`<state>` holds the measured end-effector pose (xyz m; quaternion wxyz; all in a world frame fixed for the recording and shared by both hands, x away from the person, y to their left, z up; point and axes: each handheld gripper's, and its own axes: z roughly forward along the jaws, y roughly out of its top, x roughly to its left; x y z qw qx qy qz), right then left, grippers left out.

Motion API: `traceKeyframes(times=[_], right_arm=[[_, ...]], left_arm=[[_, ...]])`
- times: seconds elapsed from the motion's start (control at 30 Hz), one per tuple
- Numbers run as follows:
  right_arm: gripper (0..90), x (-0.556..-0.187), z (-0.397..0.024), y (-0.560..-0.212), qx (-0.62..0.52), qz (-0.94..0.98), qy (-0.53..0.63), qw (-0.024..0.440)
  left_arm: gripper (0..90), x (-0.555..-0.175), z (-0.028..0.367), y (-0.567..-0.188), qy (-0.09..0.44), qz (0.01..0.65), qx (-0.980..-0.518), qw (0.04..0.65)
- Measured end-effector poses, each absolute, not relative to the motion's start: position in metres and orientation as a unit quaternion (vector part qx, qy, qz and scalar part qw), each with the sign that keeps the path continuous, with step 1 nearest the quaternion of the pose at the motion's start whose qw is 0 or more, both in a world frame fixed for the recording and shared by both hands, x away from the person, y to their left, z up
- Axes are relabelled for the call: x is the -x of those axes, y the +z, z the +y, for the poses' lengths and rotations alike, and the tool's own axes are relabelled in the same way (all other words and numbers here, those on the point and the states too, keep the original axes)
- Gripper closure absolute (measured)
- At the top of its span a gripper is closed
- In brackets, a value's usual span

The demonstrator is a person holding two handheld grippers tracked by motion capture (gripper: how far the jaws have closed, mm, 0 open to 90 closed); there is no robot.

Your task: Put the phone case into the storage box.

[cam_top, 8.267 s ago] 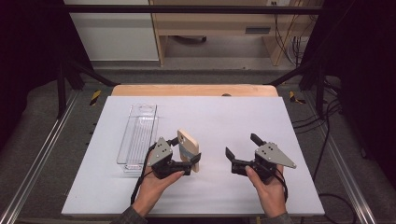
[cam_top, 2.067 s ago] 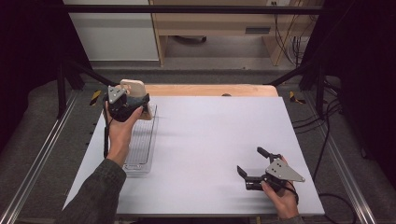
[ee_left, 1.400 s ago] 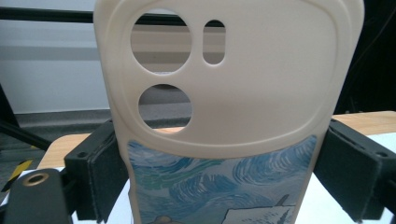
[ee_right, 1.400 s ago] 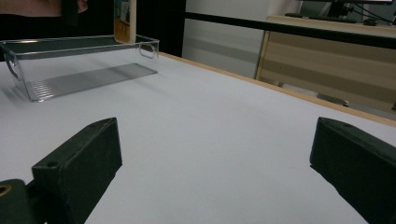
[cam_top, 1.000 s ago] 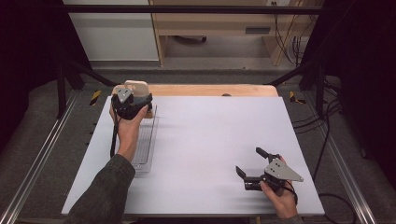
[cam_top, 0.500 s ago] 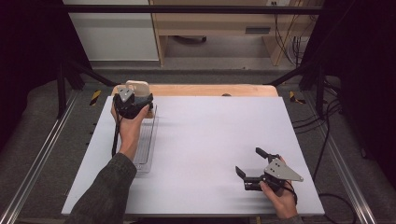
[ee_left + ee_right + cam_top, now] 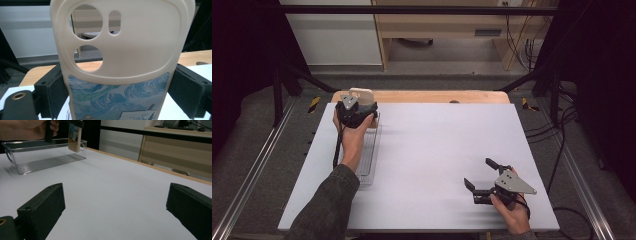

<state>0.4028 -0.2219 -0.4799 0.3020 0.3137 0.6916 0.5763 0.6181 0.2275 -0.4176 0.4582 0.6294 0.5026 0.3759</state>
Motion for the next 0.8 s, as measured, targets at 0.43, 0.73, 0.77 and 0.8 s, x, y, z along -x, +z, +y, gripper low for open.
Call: traceKeyframes(times=[0.43,0.73,0.77,0.8], right_arm=[[2.1,-0.403,-0.222,-0.48,-0.315,0.693,0.575,0.299],[2.1,-0.403,-0.222,-0.48,-0.317,0.693,0.575,0.298],[2.1,-0.403,-0.222,-0.481,-0.317,0.693,0.575,0.298],[2.1,-0.403,-0.222,-0.481,-0.317,0.693,0.575,0.297]], left_arm=[[10.7,-0.619,0.227,-0.425,0.372,0.507,-0.633,0.451],[10.7,-0.62,0.228,-0.43,0.369,0.511,-0.636,0.445],[10.6,-0.62,0.228,-0.43,0.37,0.511,-0.637,0.444],[10.6,-0.62,0.228,-0.43,0.369,0.511,-0.637,0.444]])
